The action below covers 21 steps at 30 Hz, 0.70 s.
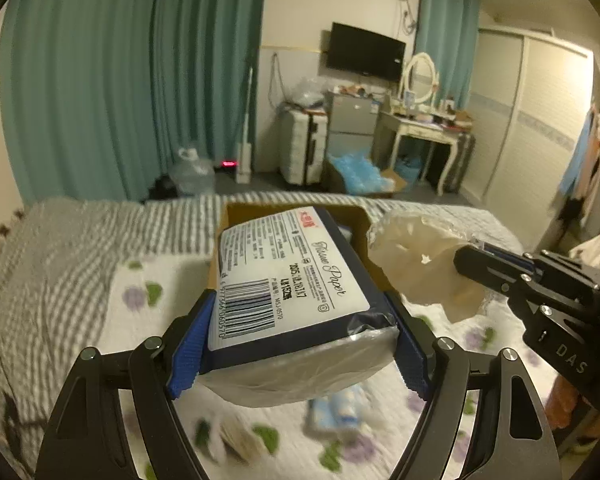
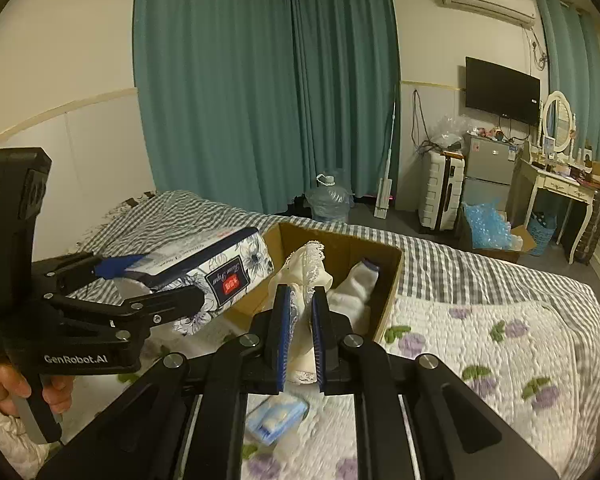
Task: Organize soft objects
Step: 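Carry the tissue packet and lace sock to the box and release both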
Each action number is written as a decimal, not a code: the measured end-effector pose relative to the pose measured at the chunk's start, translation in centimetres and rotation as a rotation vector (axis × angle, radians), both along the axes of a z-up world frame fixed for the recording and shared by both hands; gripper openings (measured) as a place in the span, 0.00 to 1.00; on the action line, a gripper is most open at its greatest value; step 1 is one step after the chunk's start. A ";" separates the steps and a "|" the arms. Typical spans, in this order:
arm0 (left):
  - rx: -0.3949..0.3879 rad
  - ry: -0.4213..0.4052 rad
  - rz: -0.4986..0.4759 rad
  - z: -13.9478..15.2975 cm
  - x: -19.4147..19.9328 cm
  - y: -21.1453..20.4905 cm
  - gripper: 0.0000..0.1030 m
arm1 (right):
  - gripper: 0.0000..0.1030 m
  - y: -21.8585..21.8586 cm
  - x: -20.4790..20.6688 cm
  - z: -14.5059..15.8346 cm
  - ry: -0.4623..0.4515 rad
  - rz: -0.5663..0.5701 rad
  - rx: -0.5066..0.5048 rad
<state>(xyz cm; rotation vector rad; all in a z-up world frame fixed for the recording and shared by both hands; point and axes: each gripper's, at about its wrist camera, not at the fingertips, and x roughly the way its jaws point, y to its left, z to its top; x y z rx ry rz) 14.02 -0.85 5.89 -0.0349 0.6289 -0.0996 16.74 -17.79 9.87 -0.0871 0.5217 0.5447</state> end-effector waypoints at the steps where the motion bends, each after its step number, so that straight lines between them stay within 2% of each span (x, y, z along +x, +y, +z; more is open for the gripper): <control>1: 0.017 -0.007 0.002 -0.2 0.7 -0.1 0.77 | 0.10 0.1 0.8 -0.1 0.000 0.000 0.002; 6: 0.097 -0.016 0.008 -1.7 4.9 -0.7 0.77 | 0.10 1.1 5.4 -1.4 0.014 0.004 -0.006; 12: 0.106 0.009 0.013 -4.5 8.9 -0.1 0.77 | 0.10 2.4 10.4 -4.4 0.057 0.009 -0.035; 18: 0.124 0.039 0.004 -7.0 11.1 0.0 0.77 | 0.10 2.6 14.0 -8.3 0.129 0.011 -0.034; 21: 0.174 0.017 -0.014 -7.3 11.3 -0.7 0.77 | 0.10 2.4 14.6 -9.1 0.148 0.014 -0.033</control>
